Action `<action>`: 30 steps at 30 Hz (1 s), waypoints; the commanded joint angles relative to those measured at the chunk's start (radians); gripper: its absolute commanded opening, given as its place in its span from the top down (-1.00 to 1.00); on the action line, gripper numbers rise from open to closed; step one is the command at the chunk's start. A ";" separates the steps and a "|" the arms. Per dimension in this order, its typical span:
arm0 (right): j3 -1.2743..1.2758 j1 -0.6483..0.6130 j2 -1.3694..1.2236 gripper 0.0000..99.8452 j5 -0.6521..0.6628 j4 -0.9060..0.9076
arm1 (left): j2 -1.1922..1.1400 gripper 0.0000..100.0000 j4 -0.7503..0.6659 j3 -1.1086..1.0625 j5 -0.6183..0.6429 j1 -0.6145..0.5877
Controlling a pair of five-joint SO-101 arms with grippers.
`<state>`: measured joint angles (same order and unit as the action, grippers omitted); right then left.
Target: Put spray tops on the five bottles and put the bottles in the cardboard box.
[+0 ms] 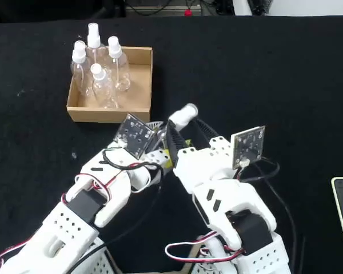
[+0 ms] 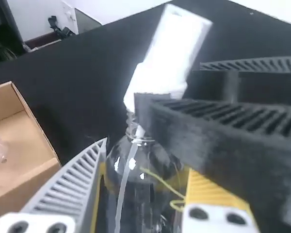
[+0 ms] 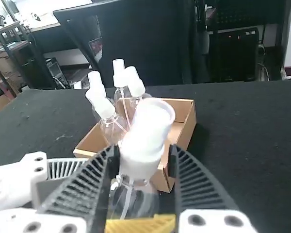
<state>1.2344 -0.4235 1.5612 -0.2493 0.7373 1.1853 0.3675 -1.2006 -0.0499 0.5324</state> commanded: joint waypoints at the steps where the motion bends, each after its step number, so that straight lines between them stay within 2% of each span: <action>1: -0.054 0.002 -0.004 0.72 0.014 0.028 | 0.023 0.70 -0.060 0.027 0.015 -0.030; 8: -0.124 0.002 -0.007 0.72 0.075 0.031 | 0.023 0.70 -0.064 0.028 0.017 -0.036; 12: -0.133 0.000 0.001 0.72 0.075 0.038 | 0.023 0.70 -0.066 0.028 0.017 -0.077; 19: -0.163 0.008 0.001 0.72 0.071 0.052 | 0.023 0.70 -0.066 0.027 0.017 -0.079; 25: -0.249 0.175 -0.008 0.75 0.068 0.061 | 0.112 0.70 -0.043 -0.002 0.017 -0.077; 30: -0.232 0.199 -0.050 0.87 0.069 0.041 | 0.282 0.70 0.008 -0.067 0.014 -0.079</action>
<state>1.0457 -0.2470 1.5597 -0.1834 0.7910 1.3817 0.3429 -1.2681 -0.0453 0.4588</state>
